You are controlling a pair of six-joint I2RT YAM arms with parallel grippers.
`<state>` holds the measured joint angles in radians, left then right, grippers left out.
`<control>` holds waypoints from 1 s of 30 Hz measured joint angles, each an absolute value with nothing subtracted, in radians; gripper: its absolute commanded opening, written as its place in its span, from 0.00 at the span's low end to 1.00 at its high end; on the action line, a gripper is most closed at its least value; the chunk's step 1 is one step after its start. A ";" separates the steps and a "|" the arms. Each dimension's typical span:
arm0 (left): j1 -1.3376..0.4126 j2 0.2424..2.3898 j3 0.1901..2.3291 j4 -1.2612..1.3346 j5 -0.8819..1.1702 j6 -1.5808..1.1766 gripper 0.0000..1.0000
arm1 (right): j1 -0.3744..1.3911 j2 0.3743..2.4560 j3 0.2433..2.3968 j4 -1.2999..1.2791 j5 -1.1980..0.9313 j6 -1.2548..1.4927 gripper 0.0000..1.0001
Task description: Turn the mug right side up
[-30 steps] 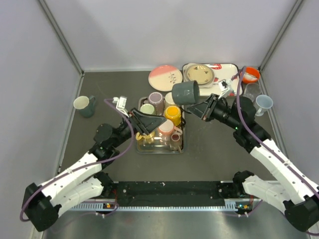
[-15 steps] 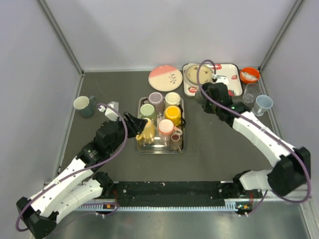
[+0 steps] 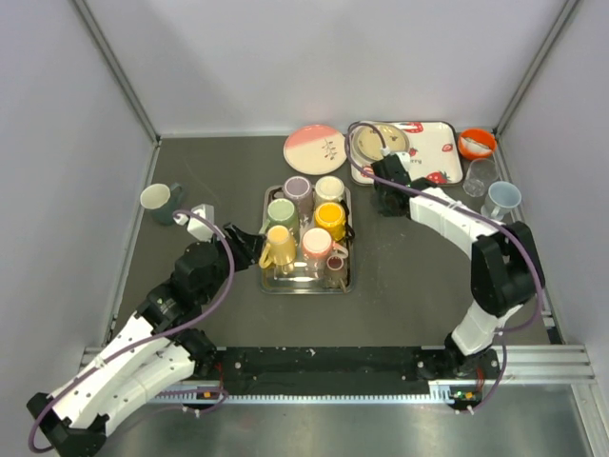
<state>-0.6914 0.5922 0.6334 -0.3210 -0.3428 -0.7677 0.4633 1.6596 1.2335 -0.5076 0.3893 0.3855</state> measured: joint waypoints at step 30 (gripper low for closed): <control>-0.691 0.669 0.611 -0.329 -0.356 -0.739 0.64 | 0.410 1.782 1.285 -0.455 0.339 0.405 0.60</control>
